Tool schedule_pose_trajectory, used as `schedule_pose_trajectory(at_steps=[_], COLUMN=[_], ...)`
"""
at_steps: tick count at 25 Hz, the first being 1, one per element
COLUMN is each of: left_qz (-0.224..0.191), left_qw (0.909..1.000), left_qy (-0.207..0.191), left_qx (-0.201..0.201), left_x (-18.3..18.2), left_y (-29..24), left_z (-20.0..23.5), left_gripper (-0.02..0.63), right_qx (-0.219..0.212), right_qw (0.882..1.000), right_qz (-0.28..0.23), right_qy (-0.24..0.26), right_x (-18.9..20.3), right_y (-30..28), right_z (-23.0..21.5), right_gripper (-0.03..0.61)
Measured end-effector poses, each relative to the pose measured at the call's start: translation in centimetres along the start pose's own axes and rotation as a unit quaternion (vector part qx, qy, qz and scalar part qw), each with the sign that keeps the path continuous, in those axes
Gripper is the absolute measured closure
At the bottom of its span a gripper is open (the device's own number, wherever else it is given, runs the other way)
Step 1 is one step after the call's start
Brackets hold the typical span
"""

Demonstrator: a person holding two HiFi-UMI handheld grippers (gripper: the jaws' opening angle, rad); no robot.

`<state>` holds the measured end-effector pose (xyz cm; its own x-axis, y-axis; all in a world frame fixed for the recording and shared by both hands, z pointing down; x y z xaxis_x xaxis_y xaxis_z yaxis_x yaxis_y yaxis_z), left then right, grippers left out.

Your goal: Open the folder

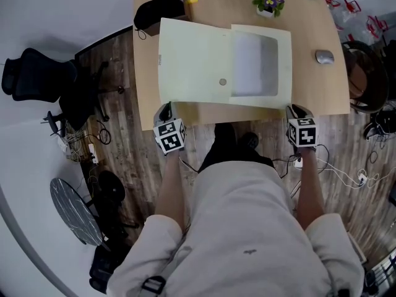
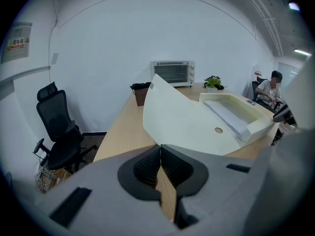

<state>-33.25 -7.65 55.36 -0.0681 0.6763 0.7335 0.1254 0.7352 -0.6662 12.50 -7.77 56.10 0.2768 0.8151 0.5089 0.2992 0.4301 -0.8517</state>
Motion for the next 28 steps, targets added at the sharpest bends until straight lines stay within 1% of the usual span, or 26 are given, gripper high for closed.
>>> schedule_pose_trajectory(at_steps=[8, 15, 18, 28], left_qz=[0.021, 0.029, 0.026, -0.002], left_qw=[0.9997, 0.9996, 0.9996, 0.9991], left_qy=[-0.009, -0.003, -0.003, -0.026], left_qx=[-0.003, -0.004, -0.008, -0.032], left_x=[1.3, 1.8, 1.6, 0.9], left_y=[-1.0, -1.3, -1.5, -0.7], left_z=[0.3, 0.6, 0.7, 0.7], left_gripper=[0.609, 0.607, 0.604, 0.569], right_qx=[0.005, 0.005, 0.005, 0.015], right_qw=[1.000, 1.000, 1.000, 1.000], right_qz=[0.001, 0.000, 0.000, -0.004], right_qy=[-0.002, -0.001, 0.001, 0.013], right_x=[0.0, 0.0, 0.0, -0.1], right_y=[-0.1, 0.1, -0.1, 0.1], right_z=[0.0, 0.0, -0.1, 0.0], right_gripper=[0.513, 0.514, 0.514, 0.511])
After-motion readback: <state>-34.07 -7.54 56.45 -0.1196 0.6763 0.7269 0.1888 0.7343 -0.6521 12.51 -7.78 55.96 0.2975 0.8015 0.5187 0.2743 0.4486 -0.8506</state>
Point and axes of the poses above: the fingertips, and each gripper's own axes: y backward along the fingers, z to its left, x out of its underside, the point moved 3 cm from there along y, backward along the fingers, and after that the axes turned 5 degrees about -x, right-handed, at the moved point
